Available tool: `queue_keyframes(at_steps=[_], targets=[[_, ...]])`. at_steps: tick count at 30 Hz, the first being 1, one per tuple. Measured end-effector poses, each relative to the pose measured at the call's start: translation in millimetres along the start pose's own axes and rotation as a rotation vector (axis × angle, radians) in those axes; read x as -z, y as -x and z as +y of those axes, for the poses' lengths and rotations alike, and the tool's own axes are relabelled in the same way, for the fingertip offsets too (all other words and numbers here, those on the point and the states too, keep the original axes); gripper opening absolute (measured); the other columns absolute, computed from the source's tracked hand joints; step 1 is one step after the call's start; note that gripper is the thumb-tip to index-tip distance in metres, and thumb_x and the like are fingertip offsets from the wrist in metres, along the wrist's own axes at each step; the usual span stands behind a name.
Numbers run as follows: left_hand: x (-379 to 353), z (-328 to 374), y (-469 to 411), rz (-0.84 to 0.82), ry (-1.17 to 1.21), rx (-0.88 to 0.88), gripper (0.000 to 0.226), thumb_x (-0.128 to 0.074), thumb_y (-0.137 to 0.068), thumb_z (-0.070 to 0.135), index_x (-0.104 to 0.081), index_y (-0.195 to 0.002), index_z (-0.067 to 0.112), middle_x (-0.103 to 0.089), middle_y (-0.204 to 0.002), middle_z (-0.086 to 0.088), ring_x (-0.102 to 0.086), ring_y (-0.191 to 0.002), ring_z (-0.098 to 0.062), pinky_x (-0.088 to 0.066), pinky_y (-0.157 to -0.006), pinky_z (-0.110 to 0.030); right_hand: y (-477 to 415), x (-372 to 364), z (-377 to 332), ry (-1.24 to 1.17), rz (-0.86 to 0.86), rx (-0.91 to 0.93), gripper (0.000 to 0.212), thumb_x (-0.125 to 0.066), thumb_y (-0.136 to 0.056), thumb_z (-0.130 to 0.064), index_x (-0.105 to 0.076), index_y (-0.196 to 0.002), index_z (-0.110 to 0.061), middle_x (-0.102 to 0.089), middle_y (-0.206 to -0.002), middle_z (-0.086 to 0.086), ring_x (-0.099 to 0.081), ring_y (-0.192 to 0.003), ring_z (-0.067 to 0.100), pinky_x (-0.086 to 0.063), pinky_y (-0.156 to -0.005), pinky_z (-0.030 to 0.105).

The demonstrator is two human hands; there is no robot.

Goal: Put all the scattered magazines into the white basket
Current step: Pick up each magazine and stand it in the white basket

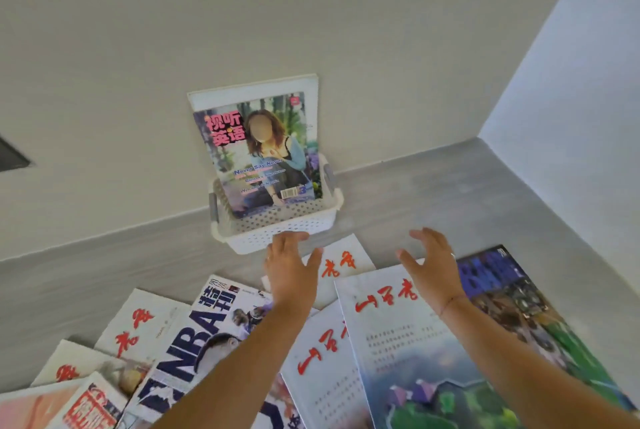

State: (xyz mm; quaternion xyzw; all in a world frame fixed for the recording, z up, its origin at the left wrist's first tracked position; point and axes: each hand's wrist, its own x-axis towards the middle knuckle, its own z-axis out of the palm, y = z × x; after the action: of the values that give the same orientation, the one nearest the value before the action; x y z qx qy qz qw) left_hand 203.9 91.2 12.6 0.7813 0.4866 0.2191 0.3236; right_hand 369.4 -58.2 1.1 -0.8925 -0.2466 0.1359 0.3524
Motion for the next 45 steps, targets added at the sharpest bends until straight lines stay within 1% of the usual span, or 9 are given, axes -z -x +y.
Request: queue_keyframes(at_steps=[5, 11, 19, 23, 30, 33, 38, 42, 45], targets=[[-53.9, 20.8, 60.9, -0.159, 0.1, 0.312, 0.048, -0.067, -0.082, 0.031, -0.05, -0.124, 0.017, -0.046, -0.135, -0.009, -0.044, -0.123, -0.029, -0.04, -0.102, -0.045, 58.3, 39.6, 80.7, 0.091, -0.011, -0.242, 0.055, -0.067, -0.082, -0.029, -0.049, -0.129, -0.007, -0.046, -0.138, 0.015, -0.04, -0.13, 0.029, -0.031, -0.109, 0.04], [-77.5, 24.9, 106.1, -0.096, 0.234, 0.53, 0.061, -0.069, -0.08, 0.022, -0.039, -0.132, 0.009, -0.044, -0.134, -0.015, -0.043, -0.121, -0.033, -0.042, -0.102, -0.051, 112.1, 41.0, 104.1, -0.054, -0.079, -0.274, 0.051, -0.068, -0.081, -0.024, -0.051, -0.127, -0.012, -0.055, -0.129, 0.009, -0.049, -0.119, 0.025, -0.041, -0.102, 0.037], [-66.7, 28.3, 96.3, -0.147, 0.458, 0.689, 0.026, -0.064, -0.086, 0.018, -0.056, -0.11, 0.012, -0.062, -0.105, -0.008, -0.056, -0.071, -0.017, -0.047, -0.053, -0.025, 123.1, 39.8, 96.8, -0.066, -0.102, -0.281, 0.052, -0.066, -0.08, -0.031, -0.048, -0.127, -0.02, -0.049, -0.132, 0.0, -0.043, -0.122, 0.023, -0.042, -0.1, 0.044], [-56.2, 32.2, 102.5, -0.482, 0.548, 0.653, 0.014, -0.062, -0.088, 0.017, -0.06, -0.102, 0.016, -0.066, -0.115, -0.011, -0.062, -0.103, -0.033, -0.052, -0.09, -0.05, 122.7, 36.3, 93.6, -0.094, -0.117, -0.271, 0.055, -0.068, -0.078, -0.029, -0.046, -0.127, -0.021, -0.048, -0.127, 0.0, -0.042, -0.12, 0.023, -0.042, -0.099, 0.043], [-30.7, 37.3, 109.6, -0.644, 0.658, 0.506, 0.026, -0.068, -0.083, 0.018, -0.064, -0.109, 0.019, -0.07, -0.112, -0.004, -0.064, -0.105, -0.027, -0.049, -0.095, -0.051, 102.2, 44.8, 79.2, -0.48, -0.178, -0.267, 0.044, -0.071, -0.079, -0.02, -0.05, -0.119, -0.022, -0.063, -0.112, -0.006, -0.06, -0.102, 0.008, -0.049, -0.09, 0.029], [-12.1, 40.3, 91.3, -0.592, 0.644, 0.476, 0.02, -0.069, -0.082, 0.021, -0.068, -0.102, 0.022, -0.072, -0.106, -0.002, -0.065, -0.102, -0.027, -0.05, -0.094, -0.049, 84.1, 54.7, 74.1, -0.575, -0.243, -0.262, 0.022, -0.06, -0.087, -0.009, -0.059, -0.11, -0.011, -0.065, -0.116, 0.011, -0.067, -0.092, 0.01, -0.055, -0.079, 0.026], [26.7, 26.1, 57.2, -0.548, 0.636, 0.364, 0.023, -0.058, -0.09, 0.014, -0.062, -0.113, 0.014, -0.066, -0.119, -0.008, -0.063, -0.102, -0.023, -0.053, -0.083, -0.033, 53.0, 53.8, 32.4, -0.766, -0.269, -0.281, 0.026, -0.046, -0.09, 0.004, -0.058, -0.114, 0.003, -0.06, -0.123, 0.022, -0.057, -0.111, 0.036, -0.043, -0.1, 0.055], [67.1, 17.1, 19.5, -0.299, 0.51, 0.313, 0.024, -0.063, -0.087, 0.011, -0.067, -0.111, 0.009, -0.069, -0.113, -0.007, -0.067, -0.096, -0.022, -0.055, -0.084, -0.035, 17.5, 44.5, -29.4, -0.786, -0.283, -0.156, 0.022, -0.044, -0.091, 0.005, -0.059, -0.105, -0.003, -0.06, -0.109, 0.015, -0.063, -0.071, 0.007, -0.054, -0.056, 0.018], [106.0, 20.4, -21.5, -0.12, 0.59, 0.248, 0.019, -0.068, -0.083, 0.012, -0.073, -0.1, 0.018, -0.073, -0.098, 0.001, -0.07, -0.082, -0.011, -0.057, -0.068, -0.021, -19.6, 36.5, -82.4, -0.767, -0.304, -0.056, 0.017, -0.048, -0.09, 0.003, -0.059, -0.103, 0.0, -0.062, -0.088, 0.013, -0.052, -0.04, -0.001, -0.042, -0.039, 0.015]])
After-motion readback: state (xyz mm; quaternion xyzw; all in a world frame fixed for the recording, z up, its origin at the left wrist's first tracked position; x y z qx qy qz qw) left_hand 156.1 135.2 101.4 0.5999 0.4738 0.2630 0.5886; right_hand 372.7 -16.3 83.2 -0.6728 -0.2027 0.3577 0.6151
